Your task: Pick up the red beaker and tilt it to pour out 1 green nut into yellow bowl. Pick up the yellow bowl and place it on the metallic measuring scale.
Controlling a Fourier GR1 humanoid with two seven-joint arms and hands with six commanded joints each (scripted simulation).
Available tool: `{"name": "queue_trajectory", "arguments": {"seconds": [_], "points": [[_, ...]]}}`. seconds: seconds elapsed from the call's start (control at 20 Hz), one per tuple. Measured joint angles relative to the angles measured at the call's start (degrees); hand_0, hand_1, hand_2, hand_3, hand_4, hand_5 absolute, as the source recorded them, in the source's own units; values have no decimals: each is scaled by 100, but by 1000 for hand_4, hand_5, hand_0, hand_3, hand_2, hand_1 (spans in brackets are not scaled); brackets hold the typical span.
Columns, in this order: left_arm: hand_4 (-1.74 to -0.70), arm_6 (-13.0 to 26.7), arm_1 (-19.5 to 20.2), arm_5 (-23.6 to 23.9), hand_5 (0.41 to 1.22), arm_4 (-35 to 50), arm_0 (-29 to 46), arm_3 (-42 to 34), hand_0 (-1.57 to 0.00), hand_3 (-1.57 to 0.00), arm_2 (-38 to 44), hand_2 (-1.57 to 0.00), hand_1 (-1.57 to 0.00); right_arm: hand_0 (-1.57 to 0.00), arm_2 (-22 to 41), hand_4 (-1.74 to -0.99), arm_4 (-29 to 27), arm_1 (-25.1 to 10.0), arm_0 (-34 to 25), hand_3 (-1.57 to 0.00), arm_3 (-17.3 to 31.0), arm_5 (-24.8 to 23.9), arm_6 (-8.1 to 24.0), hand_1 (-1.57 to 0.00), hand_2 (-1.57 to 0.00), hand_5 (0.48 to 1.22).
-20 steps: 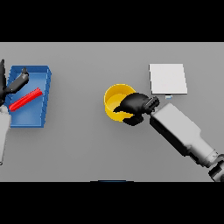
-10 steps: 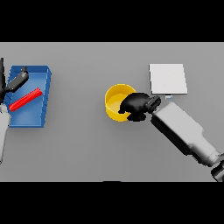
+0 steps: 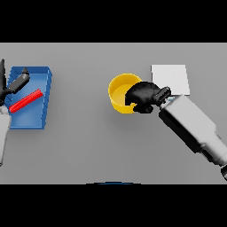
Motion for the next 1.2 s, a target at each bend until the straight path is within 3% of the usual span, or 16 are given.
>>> {"name": "queue_trajectory", "arguments": {"seconds": [0.15,0.25,0.3,0.35,0.5,0.95,1.2], "points": [[-736,-68,27,-3,697,23,-42,2,1,1,27,1,1,-1568,-160,-1740,-52,-147,14,-1266,-253,-44,117,-1568,-1436,1220],[-746,-93,-27,23,697,36,14,-61,1,1,12,1,1,-1569,-261,-1740,-99,-239,36,-1376,-278,-82,97,-1569,-1439,1220],[-743,-71,-5,24,700,43,4,-20,1,1,40,1,1,-1569,-320,-1740,-122,-324,42,-1347,-267,-111,34,-1569,-1465,1220],[-741,-38,-38,68,702,-9,24,8,1,1,5,1,1,-1570,-380,-1740,-137,-253,23,-1309,-224,-104,243,-1570,-1472,1220],[-744,4,61,19,710,-18,40,-77,1,1,34,1,1,-1570,-624,-1741,-182,-528,-27,-1239,-180,-208,203,-1570,-1504,1221],[-728,103,78,-60,691,22,103,-217,1,1,52,1,1,-1571,-1186,-1741,-90,-955,-256,-1176,1183,-1055,-176,-1571,-1506,1221],[-724,149,104,-99,681,7,92,-269,1,1,42,1,1,-1571,-1215,-1741,135,-898,-273,-1315,2062,-1646,-363,-1571,-1425,1221]]}}
